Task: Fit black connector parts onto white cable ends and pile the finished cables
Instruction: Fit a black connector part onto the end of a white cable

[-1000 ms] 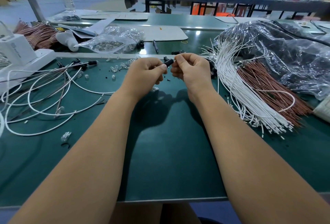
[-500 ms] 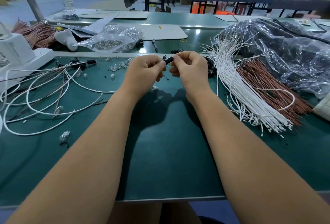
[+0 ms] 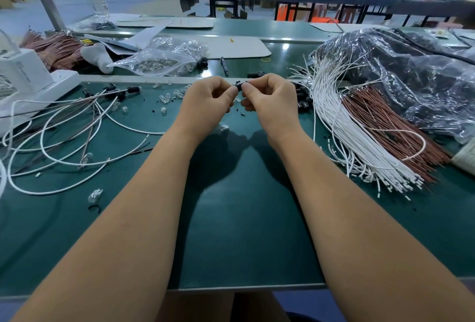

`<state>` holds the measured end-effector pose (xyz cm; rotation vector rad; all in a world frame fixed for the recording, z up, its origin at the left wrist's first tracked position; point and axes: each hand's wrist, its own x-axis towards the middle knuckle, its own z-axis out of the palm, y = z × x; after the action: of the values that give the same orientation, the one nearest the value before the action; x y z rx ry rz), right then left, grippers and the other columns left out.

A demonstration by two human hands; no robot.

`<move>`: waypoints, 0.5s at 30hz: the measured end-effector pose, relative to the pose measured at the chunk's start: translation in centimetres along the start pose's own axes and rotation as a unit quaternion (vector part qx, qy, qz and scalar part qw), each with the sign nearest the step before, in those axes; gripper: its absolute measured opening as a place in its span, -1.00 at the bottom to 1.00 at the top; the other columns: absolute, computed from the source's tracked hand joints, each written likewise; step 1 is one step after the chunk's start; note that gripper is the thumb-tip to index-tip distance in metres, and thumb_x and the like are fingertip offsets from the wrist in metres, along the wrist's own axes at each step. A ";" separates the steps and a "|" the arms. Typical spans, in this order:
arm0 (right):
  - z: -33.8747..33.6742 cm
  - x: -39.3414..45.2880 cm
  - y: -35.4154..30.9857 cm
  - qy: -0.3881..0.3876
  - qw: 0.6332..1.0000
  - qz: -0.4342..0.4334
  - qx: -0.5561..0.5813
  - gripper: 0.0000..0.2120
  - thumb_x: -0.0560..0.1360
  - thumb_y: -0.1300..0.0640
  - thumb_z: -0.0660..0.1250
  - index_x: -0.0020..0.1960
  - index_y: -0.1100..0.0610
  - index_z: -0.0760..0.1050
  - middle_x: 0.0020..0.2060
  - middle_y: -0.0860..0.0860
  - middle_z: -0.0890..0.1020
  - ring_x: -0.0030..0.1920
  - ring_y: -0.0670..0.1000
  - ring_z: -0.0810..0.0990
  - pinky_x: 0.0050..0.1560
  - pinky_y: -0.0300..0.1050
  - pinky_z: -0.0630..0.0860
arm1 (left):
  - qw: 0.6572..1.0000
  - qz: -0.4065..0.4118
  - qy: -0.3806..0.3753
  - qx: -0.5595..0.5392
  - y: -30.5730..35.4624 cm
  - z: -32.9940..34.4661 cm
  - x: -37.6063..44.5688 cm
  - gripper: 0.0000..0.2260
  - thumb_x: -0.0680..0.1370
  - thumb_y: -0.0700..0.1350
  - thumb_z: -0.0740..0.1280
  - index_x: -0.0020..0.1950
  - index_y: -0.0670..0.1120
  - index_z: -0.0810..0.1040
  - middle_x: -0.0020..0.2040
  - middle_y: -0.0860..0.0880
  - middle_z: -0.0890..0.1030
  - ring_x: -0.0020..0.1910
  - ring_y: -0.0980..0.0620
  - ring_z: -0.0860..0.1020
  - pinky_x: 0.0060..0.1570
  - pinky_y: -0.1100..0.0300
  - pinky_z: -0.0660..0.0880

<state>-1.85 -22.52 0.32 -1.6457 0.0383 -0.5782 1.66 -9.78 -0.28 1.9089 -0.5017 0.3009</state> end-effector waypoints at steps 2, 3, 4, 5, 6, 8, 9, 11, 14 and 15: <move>0.0 0.0 0.1 -0.001 1.000 0.000 0.003 -0.88 0.50 0.32 0.38 -0.19 0.19 0.52 -0.32 0.06 0.61 -0.43 -0.17 0.60 -0.26 -0.25 0.60 | 1.000 0.002 -0.004 0.001 0.1 0.0 0.0 -0.88 0.58 -0.19 0.32 -0.16 -0.14 0.54 -0.35 -0.03 0.56 -0.36 0.06 0.48 -0.25 0.20 0.48; 0.0 0.1 0.1 0.000 1.000 0.001 0.004 -0.88 0.50 0.32 0.37 -0.19 0.20 0.52 -0.32 0.06 0.61 -0.43 -0.17 0.60 -0.27 -0.26 0.59 | 1.000 0.001 -0.010 -0.002 0.1 0.0 0.0 -0.88 0.57 -0.21 0.32 -0.17 -0.13 0.53 -0.36 -0.03 0.55 -0.37 0.06 0.47 -0.27 0.20 0.46; 0.0 0.1 0.2 0.001 1.000 0.003 0.005 -0.88 0.51 0.32 0.37 -0.19 0.20 0.52 -0.32 0.06 0.61 -0.43 -0.17 0.60 -0.27 -0.27 0.59 | 1.000 0.000 -0.018 -0.004 0.2 0.0 0.1 -0.89 0.57 -0.22 0.32 -0.17 -0.14 0.52 -0.36 -0.04 0.55 -0.37 0.04 0.46 -0.28 0.20 0.45; 0.0 0.2 0.2 0.002 1.000 0.005 0.006 -0.88 0.51 0.32 0.37 -0.19 0.19 0.52 -0.32 0.06 0.61 -0.43 -0.17 0.60 -0.27 -0.27 0.59 | 1.000 -0.002 -0.028 -0.003 0.2 -0.1 0.1 -0.90 0.57 -0.24 0.32 -0.15 -0.16 0.53 -0.36 -0.07 0.54 -0.37 0.02 0.45 -0.28 0.19 0.43; -0.1 0.2 0.2 0.002 1.000 0.007 0.008 -0.88 0.51 0.32 0.37 -0.19 0.19 0.52 -0.32 0.05 0.61 -0.43 -0.17 0.60 -0.27 -0.27 0.59 | 0.999 -0.004 -0.040 -0.002 0.2 -0.1 0.2 -0.92 0.57 -0.25 0.32 -0.12 -0.20 0.54 -0.35 -0.12 0.53 -0.36 0.00 0.44 -0.28 0.17 0.41; -0.1 0.3 0.3 -0.001 1.000 0.009 0.006 -0.88 0.50 0.32 0.37 -0.19 0.18 0.52 -0.32 0.05 0.61 -0.42 -0.15 0.60 -0.25 -0.25 0.60 | 0.998 -0.007 -0.061 -0.001 0.0 -0.4 0.3 -0.93 0.56 -0.27 0.30 -0.08 -0.23 0.57 -0.32 -0.18 0.51 -0.33 -0.01 0.42 -0.24 0.14 0.37; -0.1 0.3 0.4 -0.004 1.000 0.007 0.002 -0.87 0.50 0.32 0.38 -0.19 0.17 0.52 -0.32 0.05 0.61 -0.41 -0.14 0.60 -0.24 -0.22 0.61 | 0.998 -0.009 -0.067 -0.003 0.0 -0.5 0.3 -0.92 0.56 -0.29 0.29 -0.07 -0.21 0.58 -0.30 -0.19 0.52 -0.31 -0.02 0.42 -0.22 0.13 0.38; 0.0 0.2 0.4 -0.007 1.000 0.002 -0.008 -0.86 0.49 0.31 0.39 -0.20 0.15 0.52 -0.33 0.05 0.61 -0.40 -0.10 0.59 -0.21 -0.14 0.62 | 0.997 -0.013 -0.071 -0.009 -0.2 -0.7 0.3 -0.88 0.57 -0.30 0.28 -0.07 -0.14 0.58 -0.29 -0.18 0.54 -0.30 -0.01 0.46 -0.19 0.13 0.43; 0.2 0.3 0.5 -0.014 1.000 0.007 -0.023 -0.90 0.51 0.26 0.38 -0.16 0.14 0.50 -0.32 0.04 0.61 -0.43 -0.10 0.57 -0.23 -0.12 0.59 | 0.999 -0.023 -0.044 -0.016 -0.6 -0.8 0.4 -0.86 0.59 -0.26 0.27 -0.05 -0.08 0.59 -0.34 -0.07 0.53 -0.38 0.07 0.45 -0.26 0.22 0.43; 0.2 0.4 0.6 -0.022 0.999 0.012 -0.047 -0.92 0.53 0.22 0.36 -0.14 0.15 0.50 -0.31 0.05 0.61 -0.43 -0.08 0.56 -0.24 -0.09 0.58 | 0.999 -0.029 -0.026 -0.012 -0.7 -0.7 0.4 -0.87 0.59 -0.25 0.27 -0.05 -0.08 0.59 -0.35 -0.05 0.52 -0.39 0.06 0.43 -0.29 0.22 0.41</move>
<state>-1.23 -22.56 -0.12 -1.7476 0.0533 -0.5275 2.36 -8.98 -0.41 1.9079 -0.4818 0.2063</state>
